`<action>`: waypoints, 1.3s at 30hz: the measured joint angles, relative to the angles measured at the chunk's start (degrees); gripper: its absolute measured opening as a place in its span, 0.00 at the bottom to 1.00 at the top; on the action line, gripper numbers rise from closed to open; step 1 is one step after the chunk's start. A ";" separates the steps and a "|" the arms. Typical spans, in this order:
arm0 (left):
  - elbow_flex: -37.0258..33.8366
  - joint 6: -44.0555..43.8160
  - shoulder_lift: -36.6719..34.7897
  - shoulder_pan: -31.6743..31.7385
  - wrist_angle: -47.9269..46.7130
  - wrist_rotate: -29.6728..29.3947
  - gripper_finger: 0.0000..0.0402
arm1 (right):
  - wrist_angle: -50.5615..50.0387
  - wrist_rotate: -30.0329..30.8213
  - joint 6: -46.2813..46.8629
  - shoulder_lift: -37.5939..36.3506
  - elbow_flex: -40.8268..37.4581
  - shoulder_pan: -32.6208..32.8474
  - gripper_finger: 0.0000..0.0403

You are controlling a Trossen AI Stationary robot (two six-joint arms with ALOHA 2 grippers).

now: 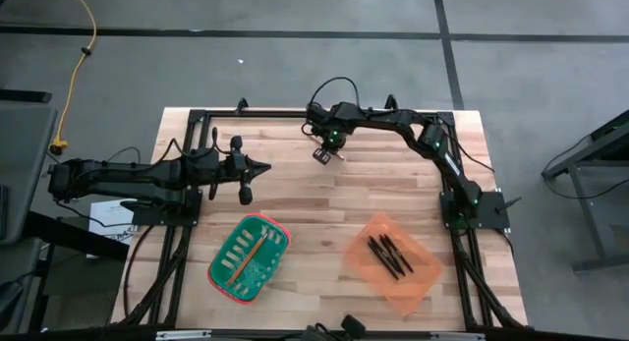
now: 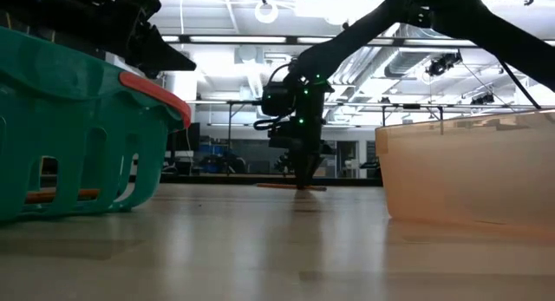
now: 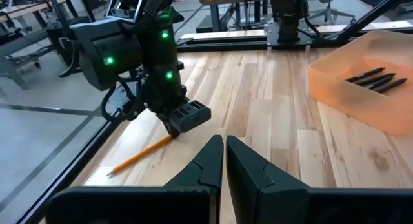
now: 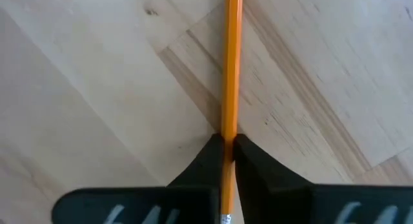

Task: Sort pens & pencils
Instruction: Put the yellow pencil into the green bin

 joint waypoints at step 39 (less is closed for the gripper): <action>0.01 -6.02 0.00 0.00 1.60 0.07 0.37 | 41.37 4.76 -2.00 -29.81 -35.53 14.56 0.00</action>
